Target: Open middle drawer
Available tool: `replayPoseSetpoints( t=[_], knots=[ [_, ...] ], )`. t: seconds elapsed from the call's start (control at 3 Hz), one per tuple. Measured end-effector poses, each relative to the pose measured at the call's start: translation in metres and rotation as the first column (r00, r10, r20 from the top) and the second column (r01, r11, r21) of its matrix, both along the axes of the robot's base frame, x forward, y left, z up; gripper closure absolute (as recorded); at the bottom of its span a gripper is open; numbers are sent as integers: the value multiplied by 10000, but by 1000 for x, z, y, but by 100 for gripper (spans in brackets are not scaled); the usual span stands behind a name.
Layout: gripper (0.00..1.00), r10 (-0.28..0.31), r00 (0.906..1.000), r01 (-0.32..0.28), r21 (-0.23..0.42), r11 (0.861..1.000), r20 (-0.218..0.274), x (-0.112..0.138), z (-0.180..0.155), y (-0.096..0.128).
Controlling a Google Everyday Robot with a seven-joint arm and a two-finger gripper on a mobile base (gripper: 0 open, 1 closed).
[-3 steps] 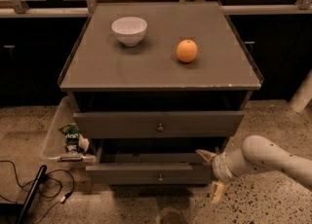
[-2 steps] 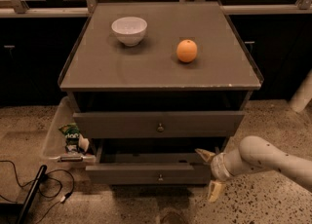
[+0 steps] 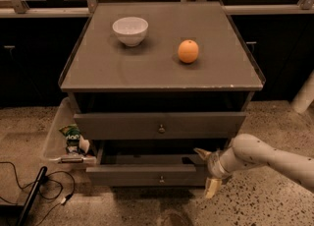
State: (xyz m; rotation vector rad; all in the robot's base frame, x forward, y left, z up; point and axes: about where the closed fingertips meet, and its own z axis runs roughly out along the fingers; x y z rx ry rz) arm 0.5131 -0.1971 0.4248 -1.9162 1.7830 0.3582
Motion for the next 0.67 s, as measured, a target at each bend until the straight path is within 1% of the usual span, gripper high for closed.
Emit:
replayPoseSetpoints(
  t=[0.33, 0.67],
  knots=[
    [0, -199, 9995, 199, -26, 9998, -234, 6, -14, -5],
    [0, -215, 9980, 217, 31, 9998, -602, 3, -32, -5]
  ],
)
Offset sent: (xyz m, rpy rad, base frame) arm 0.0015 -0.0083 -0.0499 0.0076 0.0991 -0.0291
